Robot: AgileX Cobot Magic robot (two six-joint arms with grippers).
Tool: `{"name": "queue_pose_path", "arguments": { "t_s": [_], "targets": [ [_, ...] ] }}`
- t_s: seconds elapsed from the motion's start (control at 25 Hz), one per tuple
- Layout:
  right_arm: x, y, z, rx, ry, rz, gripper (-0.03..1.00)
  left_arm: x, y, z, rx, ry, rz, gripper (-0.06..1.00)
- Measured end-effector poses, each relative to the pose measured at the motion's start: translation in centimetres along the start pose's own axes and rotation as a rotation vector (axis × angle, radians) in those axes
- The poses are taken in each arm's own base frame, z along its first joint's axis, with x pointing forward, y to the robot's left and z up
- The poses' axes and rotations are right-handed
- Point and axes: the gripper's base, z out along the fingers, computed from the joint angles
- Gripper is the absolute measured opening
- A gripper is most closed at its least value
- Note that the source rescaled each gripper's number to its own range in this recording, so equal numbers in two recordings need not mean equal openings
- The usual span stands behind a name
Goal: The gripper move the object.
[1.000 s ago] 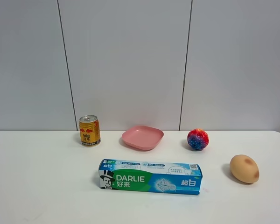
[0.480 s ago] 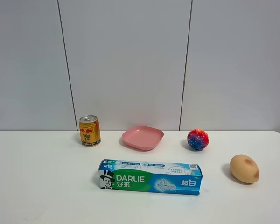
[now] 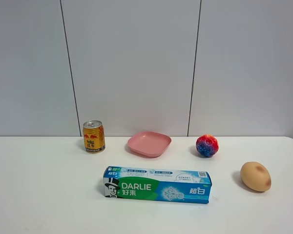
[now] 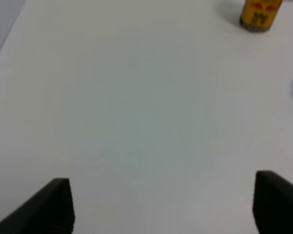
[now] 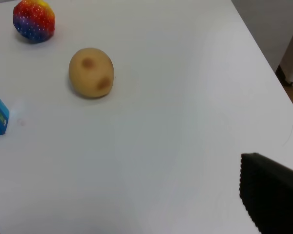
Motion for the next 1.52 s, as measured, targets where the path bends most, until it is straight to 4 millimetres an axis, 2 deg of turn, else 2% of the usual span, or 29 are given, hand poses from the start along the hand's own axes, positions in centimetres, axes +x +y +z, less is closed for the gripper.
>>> {"name": "queue_pose_path", "arguments": {
  "t_s": [0.2,0.64,1.52],
  "targets": [
    [0.0,0.0,0.0,0.0,0.0,0.0,1.0,1.4,-0.2,1.8,-0.02,0.072,-0.017,0.4],
    [0.0,0.0,0.0,0.0,0.0,0.0,1.0,1.1,-0.9,2.8,-0.027,-0.025,-0.047,0.4],
    [0.0,0.0,0.0,0.0,0.0,0.0,1.0,1.1,-0.9,2.6,-0.027,-0.057,-0.052,0.4]
  ]
}}
